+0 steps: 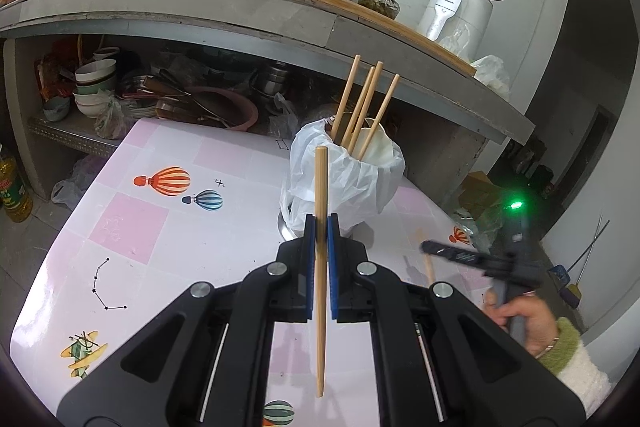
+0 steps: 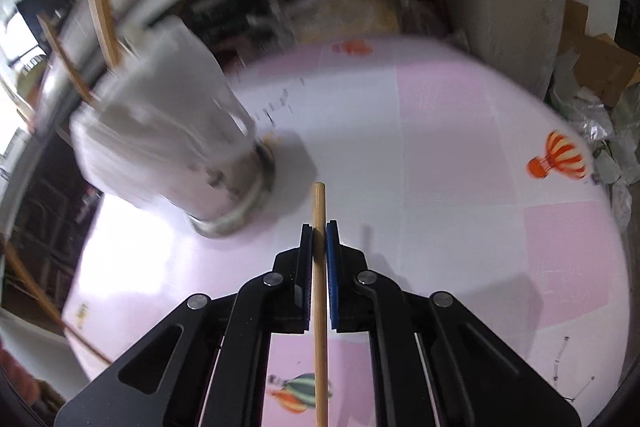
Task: Organize utensils
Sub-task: 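Carry both held chopsticks over the bagged holder with both tools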
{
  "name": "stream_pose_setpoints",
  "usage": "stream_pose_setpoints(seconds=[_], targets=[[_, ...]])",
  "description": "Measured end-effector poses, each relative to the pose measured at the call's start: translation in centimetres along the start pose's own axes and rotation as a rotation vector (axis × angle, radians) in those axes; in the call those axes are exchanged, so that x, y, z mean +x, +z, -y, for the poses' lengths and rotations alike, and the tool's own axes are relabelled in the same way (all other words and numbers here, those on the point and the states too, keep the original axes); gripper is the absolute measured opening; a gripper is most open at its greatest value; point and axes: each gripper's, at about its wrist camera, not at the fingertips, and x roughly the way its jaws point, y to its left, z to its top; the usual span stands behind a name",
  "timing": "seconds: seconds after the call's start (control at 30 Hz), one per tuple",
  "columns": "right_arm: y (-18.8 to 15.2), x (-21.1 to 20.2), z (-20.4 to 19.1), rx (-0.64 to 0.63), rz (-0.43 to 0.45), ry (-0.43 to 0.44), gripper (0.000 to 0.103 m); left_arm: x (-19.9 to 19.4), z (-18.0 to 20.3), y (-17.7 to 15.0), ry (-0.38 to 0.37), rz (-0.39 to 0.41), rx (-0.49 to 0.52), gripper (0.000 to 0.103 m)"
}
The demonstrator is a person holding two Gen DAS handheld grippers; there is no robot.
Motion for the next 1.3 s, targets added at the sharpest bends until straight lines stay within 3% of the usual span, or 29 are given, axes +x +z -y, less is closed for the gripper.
stream_pose_setpoints(seconds=[0.2,0.27,0.47,0.7,0.83,1.0,1.3], targets=[[0.6,-7.0,0.2,0.008,0.143,0.116,0.007,-0.5,0.5,1.0,-0.011,0.029,0.012,0.005],[0.5,-9.0,0.6,0.034,0.169,0.181,0.007,-0.9,1.0,2.3,-0.021,0.054,0.024,0.005],[0.1,-13.4,1.8,0.075,0.249,0.263,0.007,-2.1,2.8,8.0,-0.059,0.162,0.057,0.005],[-0.3,-15.2,2.6,0.094,0.274,0.286,0.007,-1.0,4.9,15.4,-0.089,0.276,0.061,0.005],[-0.4,-15.0,2.5,0.09,0.268,0.289,0.007,1.1,5.7,18.1,-0.083,0.301,0.061,0.005],[-0.3,-14.6,2.7,0.093,0.262,0.291,0.007,5.5,5.5,19.1,-0.077,0.281,0.045,0.005],[0.3,-13.6,2.9,0.083,0.239,0.261,0.007,10.5,4.7,17.2,-0.07,0.232,0.019,0.005]])
